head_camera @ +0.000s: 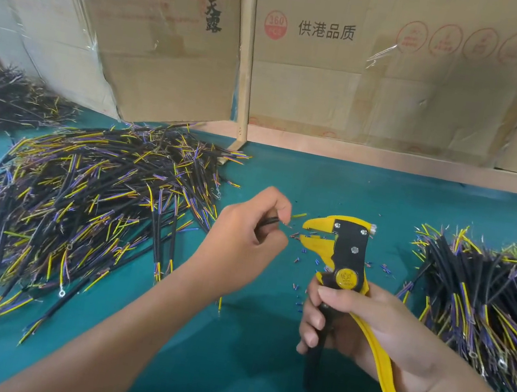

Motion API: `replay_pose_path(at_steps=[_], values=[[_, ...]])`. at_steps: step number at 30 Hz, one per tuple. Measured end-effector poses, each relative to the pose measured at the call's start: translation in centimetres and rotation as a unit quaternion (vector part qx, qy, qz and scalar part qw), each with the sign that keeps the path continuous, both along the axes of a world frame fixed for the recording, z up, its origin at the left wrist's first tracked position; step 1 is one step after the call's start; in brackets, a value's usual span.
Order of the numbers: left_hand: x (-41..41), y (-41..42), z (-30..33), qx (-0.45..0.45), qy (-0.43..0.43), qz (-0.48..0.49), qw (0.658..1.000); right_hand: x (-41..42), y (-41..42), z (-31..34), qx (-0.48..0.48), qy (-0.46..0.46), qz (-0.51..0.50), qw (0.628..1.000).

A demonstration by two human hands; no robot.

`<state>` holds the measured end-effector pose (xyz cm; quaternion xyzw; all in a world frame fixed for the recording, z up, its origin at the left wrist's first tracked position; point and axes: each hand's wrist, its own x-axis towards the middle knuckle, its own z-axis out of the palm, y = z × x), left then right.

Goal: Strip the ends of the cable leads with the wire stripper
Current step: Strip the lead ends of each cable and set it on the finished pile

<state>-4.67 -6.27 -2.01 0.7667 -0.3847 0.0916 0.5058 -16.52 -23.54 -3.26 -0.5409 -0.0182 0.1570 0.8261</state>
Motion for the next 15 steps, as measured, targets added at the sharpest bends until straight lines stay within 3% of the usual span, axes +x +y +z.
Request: replay_pose_path(at_steps=[15], values=[[-0.65, -0.43, -0.32, 0.040, -0.018, 0.011, 0.999, 0.10, 0.49, -0.64, -0.019, -0.029, 0.001, 0.999]])
